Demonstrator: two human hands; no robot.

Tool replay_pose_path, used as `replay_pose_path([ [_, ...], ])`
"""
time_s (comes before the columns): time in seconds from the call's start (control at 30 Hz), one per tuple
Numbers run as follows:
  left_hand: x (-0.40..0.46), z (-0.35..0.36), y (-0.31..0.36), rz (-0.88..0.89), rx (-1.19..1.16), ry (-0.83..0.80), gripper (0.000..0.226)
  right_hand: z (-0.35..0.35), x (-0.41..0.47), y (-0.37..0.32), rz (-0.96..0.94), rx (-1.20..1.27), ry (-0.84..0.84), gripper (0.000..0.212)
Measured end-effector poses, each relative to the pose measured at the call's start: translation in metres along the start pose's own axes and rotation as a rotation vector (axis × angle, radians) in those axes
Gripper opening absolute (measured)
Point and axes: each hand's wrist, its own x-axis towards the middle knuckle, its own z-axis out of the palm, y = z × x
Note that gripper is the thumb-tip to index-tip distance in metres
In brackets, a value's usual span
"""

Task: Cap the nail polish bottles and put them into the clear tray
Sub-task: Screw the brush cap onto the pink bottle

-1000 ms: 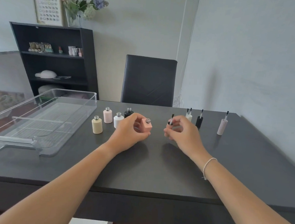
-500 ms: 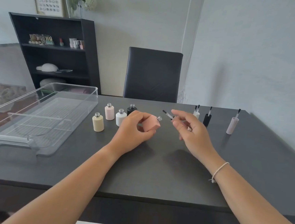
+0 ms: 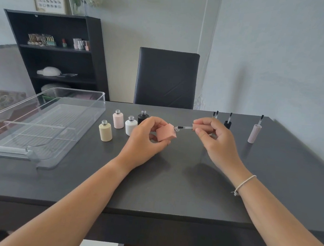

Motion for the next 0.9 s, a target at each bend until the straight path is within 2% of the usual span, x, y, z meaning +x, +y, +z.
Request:
replay_pose_path([
  [0.27,-0.0010,-0.0006,0.0011,0.027,0.037,-0.012,0.043,-0.0003,-0.0017,-0.0023,-0.064,-0.045,-0.026,0.024],
  [0.9,-0.0018,0.0001,0.0014,0.058,0.096,-0.070,0.037,0.0053,-0.0024,0.0042,-0.170,-0.113,-0.122,0.028],
])
